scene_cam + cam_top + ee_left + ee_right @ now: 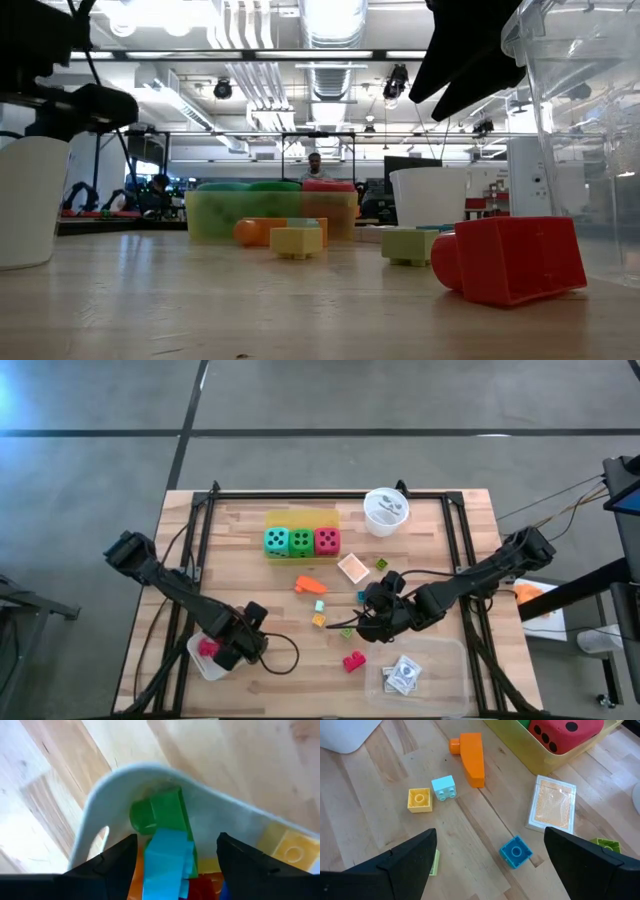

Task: Pick & Place Toys
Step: Put the orange game piece into the white bin

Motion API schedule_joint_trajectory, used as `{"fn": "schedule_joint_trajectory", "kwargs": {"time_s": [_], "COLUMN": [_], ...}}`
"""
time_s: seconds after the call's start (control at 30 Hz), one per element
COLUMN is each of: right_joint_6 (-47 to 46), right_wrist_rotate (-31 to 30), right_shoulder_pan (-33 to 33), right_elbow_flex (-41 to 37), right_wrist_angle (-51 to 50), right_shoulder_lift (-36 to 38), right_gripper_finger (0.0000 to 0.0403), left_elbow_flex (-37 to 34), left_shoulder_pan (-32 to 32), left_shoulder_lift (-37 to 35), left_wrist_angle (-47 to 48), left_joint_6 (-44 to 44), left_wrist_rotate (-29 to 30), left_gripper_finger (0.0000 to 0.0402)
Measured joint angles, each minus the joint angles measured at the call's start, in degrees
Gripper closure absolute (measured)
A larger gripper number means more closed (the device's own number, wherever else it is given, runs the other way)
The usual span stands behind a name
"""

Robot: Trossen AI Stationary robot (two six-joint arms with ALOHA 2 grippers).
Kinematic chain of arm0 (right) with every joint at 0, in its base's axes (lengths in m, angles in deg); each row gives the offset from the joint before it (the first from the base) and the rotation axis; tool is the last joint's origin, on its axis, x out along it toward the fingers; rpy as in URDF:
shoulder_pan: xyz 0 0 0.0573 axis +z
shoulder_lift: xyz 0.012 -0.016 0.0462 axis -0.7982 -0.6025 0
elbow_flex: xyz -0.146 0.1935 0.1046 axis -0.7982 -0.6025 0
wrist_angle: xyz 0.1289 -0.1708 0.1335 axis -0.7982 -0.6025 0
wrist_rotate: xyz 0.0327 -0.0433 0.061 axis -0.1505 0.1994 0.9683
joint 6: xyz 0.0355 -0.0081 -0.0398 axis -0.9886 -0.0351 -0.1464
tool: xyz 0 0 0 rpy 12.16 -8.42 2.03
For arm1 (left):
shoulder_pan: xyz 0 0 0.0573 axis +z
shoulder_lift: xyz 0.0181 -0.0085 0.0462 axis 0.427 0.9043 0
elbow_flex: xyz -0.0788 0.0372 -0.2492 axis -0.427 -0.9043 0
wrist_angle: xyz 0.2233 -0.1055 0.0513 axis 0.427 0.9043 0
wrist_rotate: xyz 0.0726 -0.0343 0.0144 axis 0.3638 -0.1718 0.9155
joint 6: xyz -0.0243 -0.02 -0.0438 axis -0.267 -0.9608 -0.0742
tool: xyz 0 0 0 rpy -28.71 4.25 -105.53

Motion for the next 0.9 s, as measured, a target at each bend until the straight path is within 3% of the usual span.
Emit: {"fn": "schedule_joint_trajectory", "kwargs": {"time_s": [0.23, 0.6, 0.9], "right_joint_6": [0.0, -0.01, 0.0], "right_wrist_rotate": [-0.01, -0.01, 0.01], "right_shoulder_pan": [0.0, 0.0, 0.0], "right_elbow_flex": [0.0, 0.0, 0.0], "right_wrist_angle": [0.03, 0.07, 0.21], "right_shoulder_lift": [0.0, 0.0, 0.0], "right_gripper_finger": [0.0039, 0.0039, 0.0039], "left_elbow_flex": [6.09, 16.76, 21.27], "left_shoulder_pan": [0.0, 0.03, 4.18], "left_shoulder_lift": [-0.11, -0.16, -0.17], "left_wrist_angle": [2.95, 18.25, 9.73], "left_joint_6": [-0.02, -4.72, -4.46], "left_wrist_rotate": [-0.09, -0.09, 13.51], "left_gripper_finger": [0.014, 0.014, 0.014]}}
